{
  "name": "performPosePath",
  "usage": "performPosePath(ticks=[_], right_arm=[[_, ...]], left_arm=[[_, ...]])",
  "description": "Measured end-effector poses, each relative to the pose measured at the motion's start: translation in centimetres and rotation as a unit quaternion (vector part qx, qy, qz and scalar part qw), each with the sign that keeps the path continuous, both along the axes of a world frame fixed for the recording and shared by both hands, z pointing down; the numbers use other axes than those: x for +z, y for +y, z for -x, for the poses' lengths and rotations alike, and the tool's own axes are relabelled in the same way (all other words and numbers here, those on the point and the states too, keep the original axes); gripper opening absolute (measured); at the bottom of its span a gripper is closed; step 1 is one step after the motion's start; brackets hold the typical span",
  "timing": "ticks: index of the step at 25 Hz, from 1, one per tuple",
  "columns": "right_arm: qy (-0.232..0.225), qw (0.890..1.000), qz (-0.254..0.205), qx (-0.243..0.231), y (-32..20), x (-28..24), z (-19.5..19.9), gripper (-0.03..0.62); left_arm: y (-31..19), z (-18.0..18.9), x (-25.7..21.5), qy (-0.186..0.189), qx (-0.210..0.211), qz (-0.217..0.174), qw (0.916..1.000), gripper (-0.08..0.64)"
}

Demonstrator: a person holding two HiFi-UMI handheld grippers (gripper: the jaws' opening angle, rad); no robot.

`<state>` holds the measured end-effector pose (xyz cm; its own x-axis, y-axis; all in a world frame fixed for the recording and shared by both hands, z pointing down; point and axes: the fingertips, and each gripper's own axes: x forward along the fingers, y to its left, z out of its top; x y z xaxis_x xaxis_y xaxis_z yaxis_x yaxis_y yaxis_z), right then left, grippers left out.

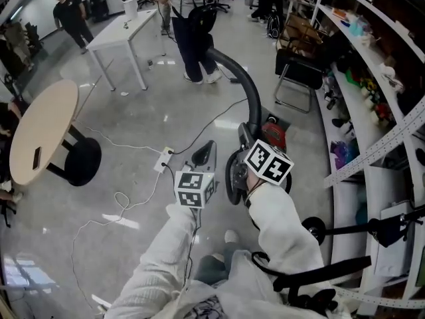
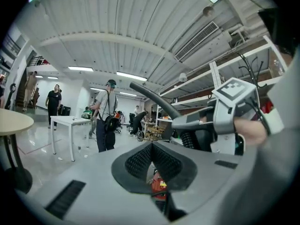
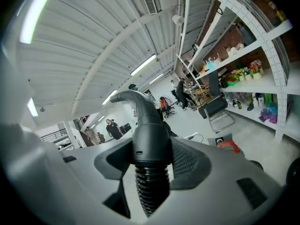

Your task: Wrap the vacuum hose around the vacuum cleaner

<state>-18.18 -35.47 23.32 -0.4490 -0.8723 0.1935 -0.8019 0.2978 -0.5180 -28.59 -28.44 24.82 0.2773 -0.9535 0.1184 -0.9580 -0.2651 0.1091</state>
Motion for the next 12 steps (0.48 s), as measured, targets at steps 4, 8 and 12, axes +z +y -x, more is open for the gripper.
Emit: performPosePath(ticks=[4, 8, 12], right_arm=[[0.014, 1.000, -0.010, 0.005, -4.8, -3.6, 1.2, 0.242], [0.022, 0.999, -0.034, 0.011, -10.1, -7.8, 1.0, 0.242], [0.026, 0.997, -0.070, 0.028, -15.8, -12.7, 0.3, 0.242]], left_arm=[[-4.5, 1.5, -3.3, -0.025, -0.002, 0.013, 0.9996, -0.003], [-10.7, 1.5, -7.1, -0.017, 0.001, 0.001, 0.9999, -0.003], [-17.3, 0.8, -9.4, -0.006, 0.016, 0.003, 0.9998, -0.003]])
